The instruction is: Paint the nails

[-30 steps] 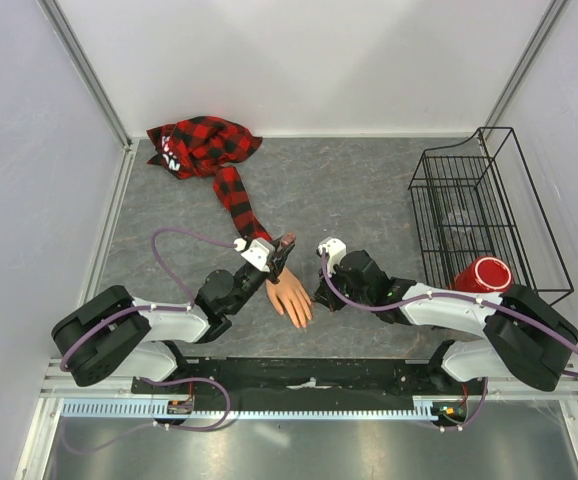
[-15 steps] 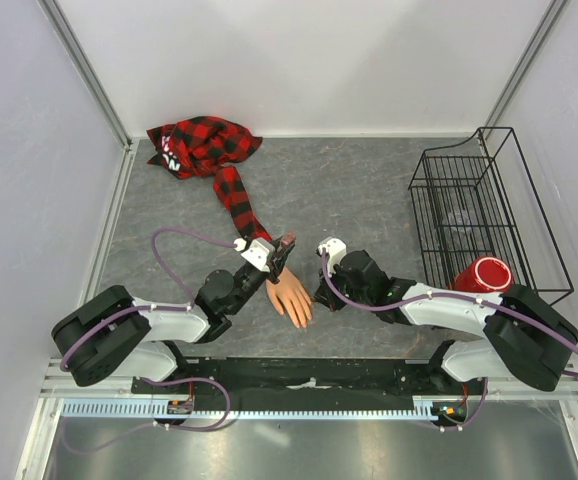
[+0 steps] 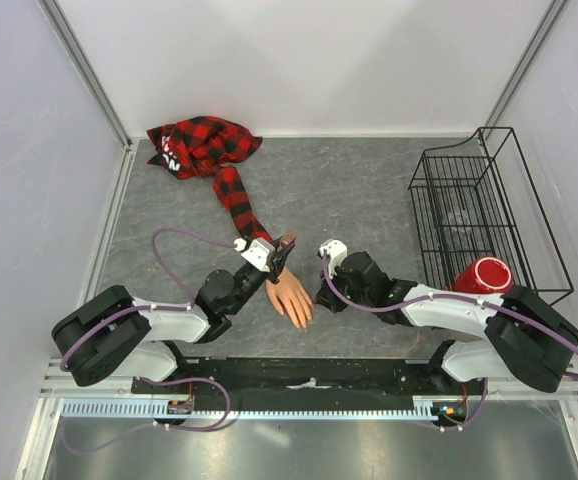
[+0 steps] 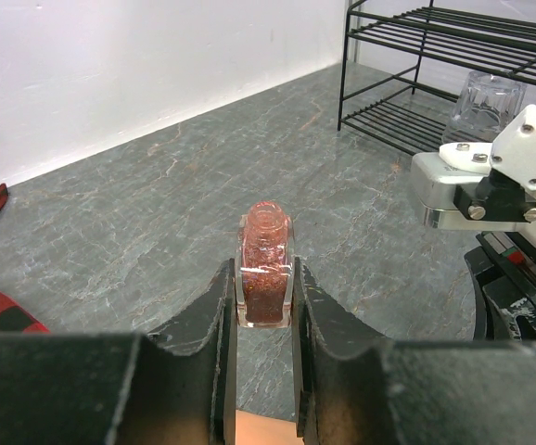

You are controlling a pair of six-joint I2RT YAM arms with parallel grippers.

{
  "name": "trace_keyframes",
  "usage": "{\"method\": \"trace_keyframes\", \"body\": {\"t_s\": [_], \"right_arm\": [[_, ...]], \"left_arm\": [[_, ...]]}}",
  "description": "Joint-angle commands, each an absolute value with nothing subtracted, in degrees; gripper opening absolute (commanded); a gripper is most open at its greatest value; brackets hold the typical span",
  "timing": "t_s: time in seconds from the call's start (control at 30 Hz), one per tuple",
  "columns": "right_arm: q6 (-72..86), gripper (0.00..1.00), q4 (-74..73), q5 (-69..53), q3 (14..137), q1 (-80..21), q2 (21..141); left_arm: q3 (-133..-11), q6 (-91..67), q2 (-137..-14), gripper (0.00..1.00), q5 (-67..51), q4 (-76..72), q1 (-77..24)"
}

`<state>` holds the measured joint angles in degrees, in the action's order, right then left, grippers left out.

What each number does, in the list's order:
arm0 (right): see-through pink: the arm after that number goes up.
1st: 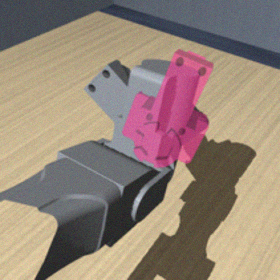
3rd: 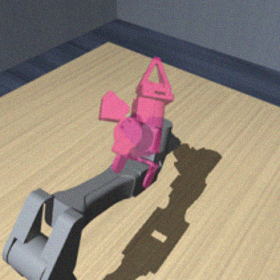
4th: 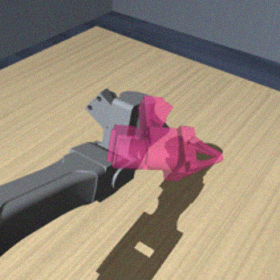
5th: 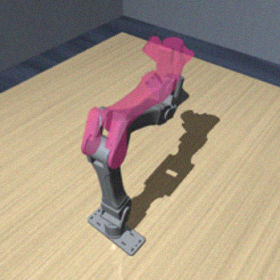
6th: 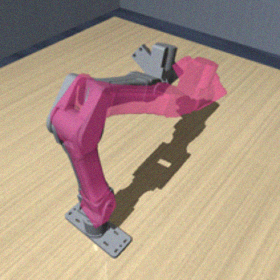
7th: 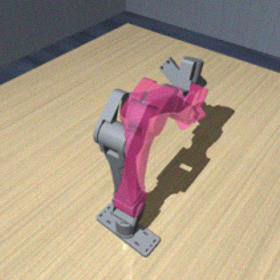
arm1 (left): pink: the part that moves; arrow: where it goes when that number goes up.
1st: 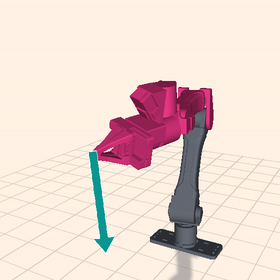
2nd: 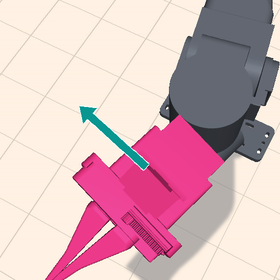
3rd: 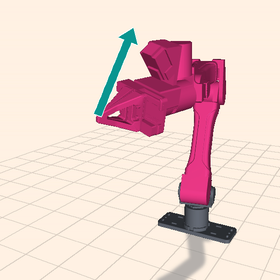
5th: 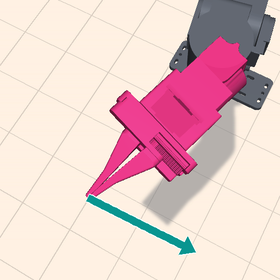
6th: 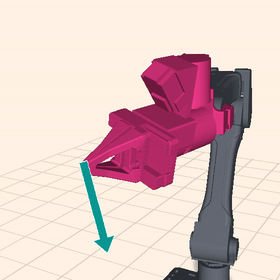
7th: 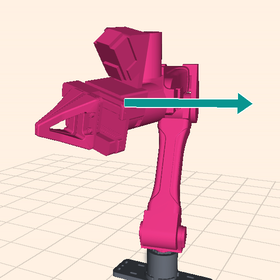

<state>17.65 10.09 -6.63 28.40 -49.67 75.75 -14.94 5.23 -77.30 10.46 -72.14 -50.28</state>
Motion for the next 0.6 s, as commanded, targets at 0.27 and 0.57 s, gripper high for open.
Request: {"method": "trace_keyframes", "body": {"t_s": [0.27,0.57], "right_arm": [[17.93,0.00,10.81,-7.29,27.60,-50.01,73.48],[18.19,0.00,11.07,-7.65,27.07,-49.92,73.12]], "left_arm": [[-16.70,7.65,-77.87,0.02,11.52,-75.76,-50.62],[-16.88,7.65,-78.05,0.02,11.43,-75.85,-50.62]]}}
